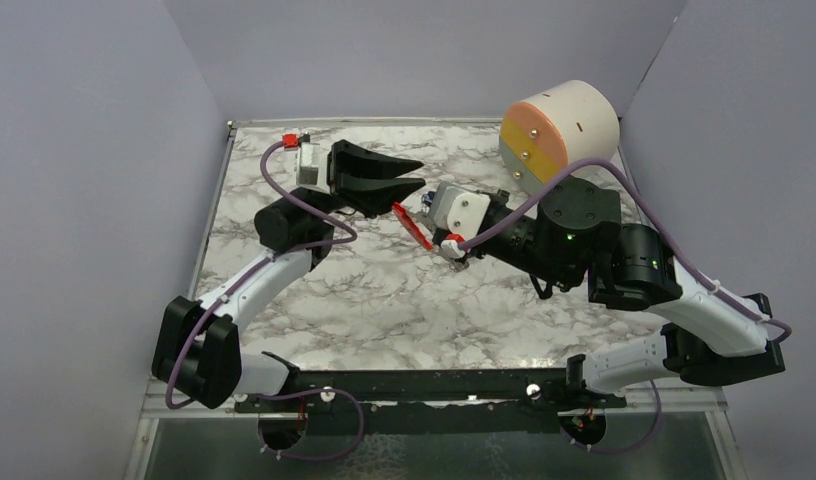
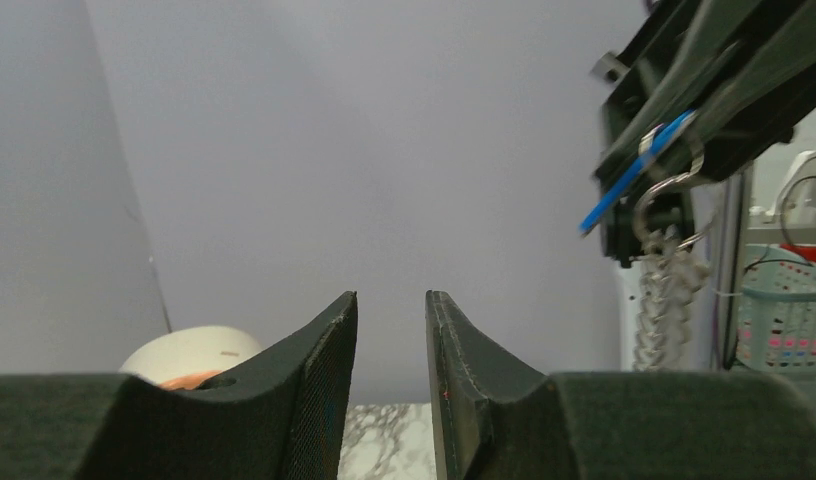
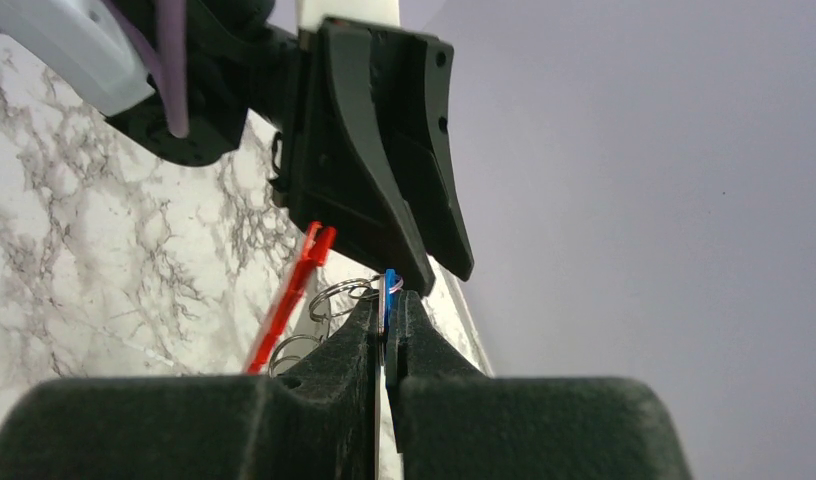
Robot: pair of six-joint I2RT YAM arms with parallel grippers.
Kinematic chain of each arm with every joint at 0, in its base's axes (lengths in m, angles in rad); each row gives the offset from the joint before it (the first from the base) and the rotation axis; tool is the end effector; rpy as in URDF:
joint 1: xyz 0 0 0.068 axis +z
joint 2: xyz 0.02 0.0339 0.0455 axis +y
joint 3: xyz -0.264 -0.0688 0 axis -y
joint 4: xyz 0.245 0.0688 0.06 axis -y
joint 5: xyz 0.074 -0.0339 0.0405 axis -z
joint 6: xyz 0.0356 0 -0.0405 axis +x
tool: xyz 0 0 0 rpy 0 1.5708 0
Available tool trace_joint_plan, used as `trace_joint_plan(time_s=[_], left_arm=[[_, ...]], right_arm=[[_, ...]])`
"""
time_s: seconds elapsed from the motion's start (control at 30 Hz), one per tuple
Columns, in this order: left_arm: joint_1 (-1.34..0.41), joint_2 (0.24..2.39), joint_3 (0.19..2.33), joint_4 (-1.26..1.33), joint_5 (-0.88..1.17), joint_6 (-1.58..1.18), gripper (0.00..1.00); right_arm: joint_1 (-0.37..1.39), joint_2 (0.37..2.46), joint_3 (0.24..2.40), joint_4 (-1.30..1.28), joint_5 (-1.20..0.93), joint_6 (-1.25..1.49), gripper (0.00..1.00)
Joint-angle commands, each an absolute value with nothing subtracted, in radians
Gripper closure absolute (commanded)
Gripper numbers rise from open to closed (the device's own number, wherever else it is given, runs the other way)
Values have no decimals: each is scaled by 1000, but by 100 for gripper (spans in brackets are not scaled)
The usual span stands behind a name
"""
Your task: Remove the keys from the keyring
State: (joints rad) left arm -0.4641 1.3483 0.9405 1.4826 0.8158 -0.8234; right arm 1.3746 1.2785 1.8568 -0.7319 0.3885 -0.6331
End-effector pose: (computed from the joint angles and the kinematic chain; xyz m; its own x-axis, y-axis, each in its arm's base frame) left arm 0.2185 -0.1383 0.4154 0.0823 -0.6033 -0.7933 0.9960 0.0223 0.0863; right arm 0.0565 0.2151 0.5341 0.4698 -0.4450 -0.7624 -0.6906 0.3527 -0.6314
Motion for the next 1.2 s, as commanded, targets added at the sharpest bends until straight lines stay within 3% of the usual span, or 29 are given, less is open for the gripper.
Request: trace_joint_plan(time_s=[0.0,0.77,1.17], left_arm=[[-460,1261,907,1595,843,-914,64],[-495,1333,929,1757,855,-1070,64],[-495,1273,892,1727,849,-1019,64]], right_arm=[[1381,1282,1850,-658,442,-630,99],[1381,1273,1815,-613,437,-630,99],[1381,1250,1782,-589,453,-631,99]])
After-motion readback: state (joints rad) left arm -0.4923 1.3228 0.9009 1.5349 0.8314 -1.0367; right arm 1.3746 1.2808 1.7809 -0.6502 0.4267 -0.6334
